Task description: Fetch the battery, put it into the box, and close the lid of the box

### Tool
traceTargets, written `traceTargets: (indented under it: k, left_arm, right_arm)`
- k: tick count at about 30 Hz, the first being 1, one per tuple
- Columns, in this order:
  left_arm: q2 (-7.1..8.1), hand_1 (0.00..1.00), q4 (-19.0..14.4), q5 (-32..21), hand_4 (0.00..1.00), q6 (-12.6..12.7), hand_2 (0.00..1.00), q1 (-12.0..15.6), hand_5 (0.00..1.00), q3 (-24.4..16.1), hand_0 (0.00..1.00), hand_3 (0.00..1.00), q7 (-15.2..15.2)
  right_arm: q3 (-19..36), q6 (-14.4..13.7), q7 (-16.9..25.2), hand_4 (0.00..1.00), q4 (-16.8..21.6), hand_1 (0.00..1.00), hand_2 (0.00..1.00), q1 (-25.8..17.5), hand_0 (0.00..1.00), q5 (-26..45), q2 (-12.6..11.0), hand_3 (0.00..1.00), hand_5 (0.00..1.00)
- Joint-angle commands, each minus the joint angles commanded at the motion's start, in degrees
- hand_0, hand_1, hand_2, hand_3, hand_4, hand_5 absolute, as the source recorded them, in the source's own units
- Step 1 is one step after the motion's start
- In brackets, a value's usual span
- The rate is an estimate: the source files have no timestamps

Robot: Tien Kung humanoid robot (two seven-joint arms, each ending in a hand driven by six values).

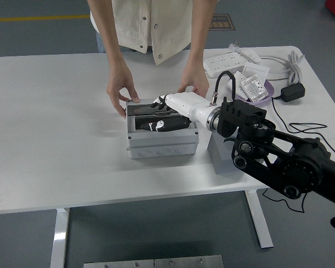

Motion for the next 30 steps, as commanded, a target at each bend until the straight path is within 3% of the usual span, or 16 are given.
traceTargets:
  k: [10, 23, 30]
  left_arm:
    - [-0.21, 0.745, 0.00, 0.51, 0.771, 0.00, 0.616, 0.34, 0.252, -0.52, 0.646, 0.561, 0.04]
    - [-0.18, 0.744, 0.00, -0.62, 0.773, 0.11, 0.615, 0.42, 0.250, 0.53, 0.646, 0.560, -0.26]
    - [-0.09, 0.744, 0.00, -0.29, 0.773, 0.15, 0.616, 0.39, 0.249, 0.23, 0.646, 0.560, -0.30]
  right_arm:
    - [8.50, 1.06, -0.51, 0.998, 2.48, 0.727, 0.771, -4.00, 0.818, -0.64, -2.35, 0.835, 0.989]
    - [3.52, 1.86, -0.81, 0.998, 2.05, 0.716, 0.758, -6.49, 0.800, 1.14, -2.99, 0.828, 0.998]
    - [8.05, 1.44, -0.46, 0.998, 4.18, 0.716, 0.759, -6.83, 0.799, -0.05, -4.10, 0.830, 0.998]
